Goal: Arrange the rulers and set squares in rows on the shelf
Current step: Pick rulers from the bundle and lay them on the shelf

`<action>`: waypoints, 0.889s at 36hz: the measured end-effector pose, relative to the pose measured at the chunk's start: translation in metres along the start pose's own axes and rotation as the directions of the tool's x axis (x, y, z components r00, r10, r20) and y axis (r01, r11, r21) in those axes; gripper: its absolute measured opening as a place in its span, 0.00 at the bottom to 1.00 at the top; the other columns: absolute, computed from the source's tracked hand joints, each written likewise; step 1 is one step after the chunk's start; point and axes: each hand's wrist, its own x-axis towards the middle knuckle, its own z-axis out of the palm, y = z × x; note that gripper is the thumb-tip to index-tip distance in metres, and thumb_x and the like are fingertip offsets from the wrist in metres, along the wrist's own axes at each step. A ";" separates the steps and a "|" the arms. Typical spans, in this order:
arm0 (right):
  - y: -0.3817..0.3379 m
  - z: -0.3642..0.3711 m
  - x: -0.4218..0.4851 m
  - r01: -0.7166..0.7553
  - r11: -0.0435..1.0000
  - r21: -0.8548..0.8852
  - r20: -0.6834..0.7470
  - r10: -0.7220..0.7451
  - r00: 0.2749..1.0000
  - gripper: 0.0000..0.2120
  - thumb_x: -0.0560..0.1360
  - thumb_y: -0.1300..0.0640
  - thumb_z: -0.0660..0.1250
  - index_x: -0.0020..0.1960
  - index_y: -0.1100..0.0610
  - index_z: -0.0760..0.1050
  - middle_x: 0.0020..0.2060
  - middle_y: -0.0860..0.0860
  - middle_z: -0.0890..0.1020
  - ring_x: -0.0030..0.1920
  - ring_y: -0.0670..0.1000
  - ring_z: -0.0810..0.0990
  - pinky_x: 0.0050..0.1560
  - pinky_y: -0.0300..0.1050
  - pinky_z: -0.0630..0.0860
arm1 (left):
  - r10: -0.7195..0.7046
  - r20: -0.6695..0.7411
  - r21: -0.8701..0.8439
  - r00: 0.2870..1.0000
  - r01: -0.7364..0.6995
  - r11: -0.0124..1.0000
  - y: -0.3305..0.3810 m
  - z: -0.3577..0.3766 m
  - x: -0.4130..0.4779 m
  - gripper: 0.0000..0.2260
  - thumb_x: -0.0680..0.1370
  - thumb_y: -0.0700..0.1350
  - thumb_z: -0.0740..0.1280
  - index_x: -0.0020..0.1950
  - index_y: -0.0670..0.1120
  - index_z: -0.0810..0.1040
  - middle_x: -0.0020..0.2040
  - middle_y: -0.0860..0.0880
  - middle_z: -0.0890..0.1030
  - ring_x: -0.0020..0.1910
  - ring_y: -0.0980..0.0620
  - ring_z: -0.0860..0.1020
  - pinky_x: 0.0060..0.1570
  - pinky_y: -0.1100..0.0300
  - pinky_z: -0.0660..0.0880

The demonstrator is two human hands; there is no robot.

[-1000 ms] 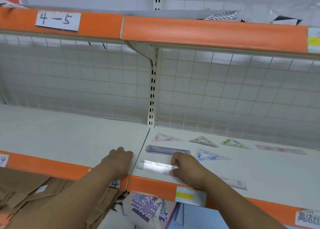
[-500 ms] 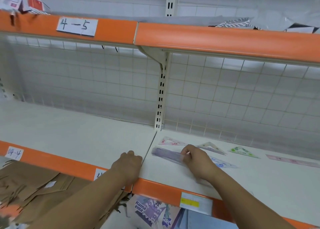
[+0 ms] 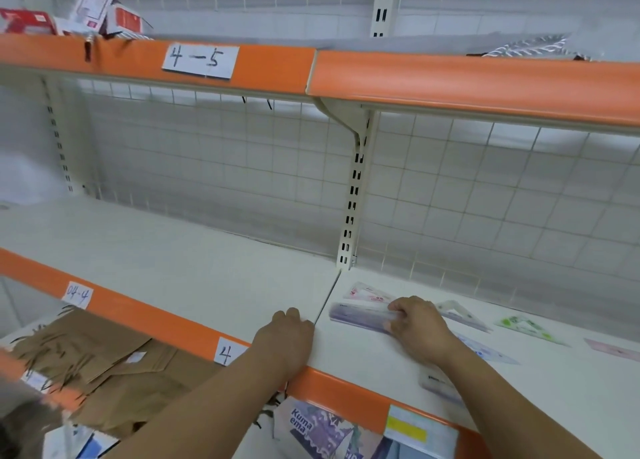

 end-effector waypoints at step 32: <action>0.016 -0.013 -0.012 -0.008 0.998 -0.056 -0.026 0.007 1.000 0.17 0.77 0.55 0.65 0.65 0.52 0.72 0.59 0.52 0.72 0.64 0.54 0.67 0.63 0.42 0.65 | 0.026 0.077 0.014 0.997 -0.027 1.000 0.003 -0.013 0.003 0.17 0.79 0.35 0.55 0.67 0.41 0.66 0.64 0.42 0.67 0.63 0.43 0.68 0.56 0.52 0.71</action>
